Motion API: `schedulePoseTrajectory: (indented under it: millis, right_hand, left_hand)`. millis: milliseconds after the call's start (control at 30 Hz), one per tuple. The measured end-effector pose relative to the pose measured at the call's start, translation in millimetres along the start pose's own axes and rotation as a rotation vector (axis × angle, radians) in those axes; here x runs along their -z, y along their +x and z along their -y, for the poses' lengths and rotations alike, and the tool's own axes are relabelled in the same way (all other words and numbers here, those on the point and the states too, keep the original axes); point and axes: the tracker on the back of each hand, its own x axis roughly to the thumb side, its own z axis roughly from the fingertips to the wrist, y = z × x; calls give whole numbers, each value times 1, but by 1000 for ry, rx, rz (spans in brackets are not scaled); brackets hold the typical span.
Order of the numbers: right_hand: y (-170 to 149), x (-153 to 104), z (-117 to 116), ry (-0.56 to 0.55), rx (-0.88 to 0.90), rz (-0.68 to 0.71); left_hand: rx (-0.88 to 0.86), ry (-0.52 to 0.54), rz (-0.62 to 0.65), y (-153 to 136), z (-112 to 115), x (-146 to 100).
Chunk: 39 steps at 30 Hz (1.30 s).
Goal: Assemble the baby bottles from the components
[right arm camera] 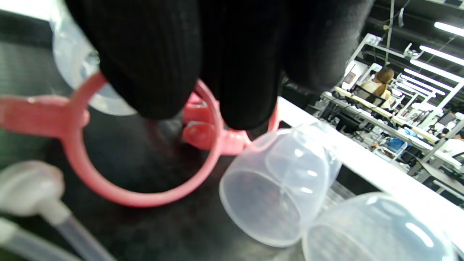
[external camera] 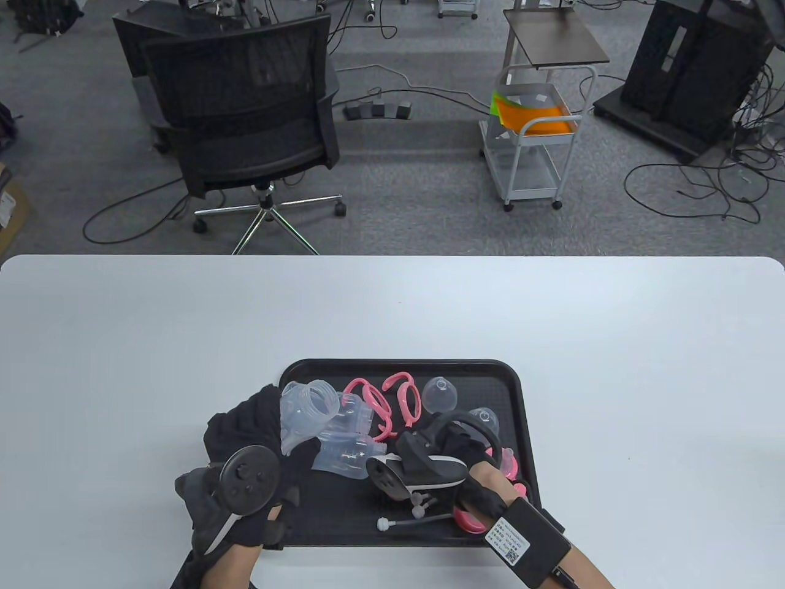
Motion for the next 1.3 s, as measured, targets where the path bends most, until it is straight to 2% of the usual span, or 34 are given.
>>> schedulePoseTrajectory:
  millis: [233,433,667,833,967,1133,1300]
  right_hand:
    - [-5,-4,3,-24,17,18]
    - [-10,-19,20,-97,59,43]
    - [-29,-52,60,-245,207,45]
    - [-48,-72,80,-319,330,31]
    - [-59,-84,90,-406,432,26]
    - [-75,-94,98,-442,572,53]
    - [-88,-102,100,-495,710,48]
  left_hand:
    - [7,0,3,1,0,0]
    - [-25,-4,3,-1,2,1]
    - [-68,-8,39,0,5,2]
    - [-52,-25,47,2,9,3]
    - [-100,-42,65,-1,12,3]
    - [-125,-64,90,-1,13,4]
    - [-152,-99,172,6,15,3]
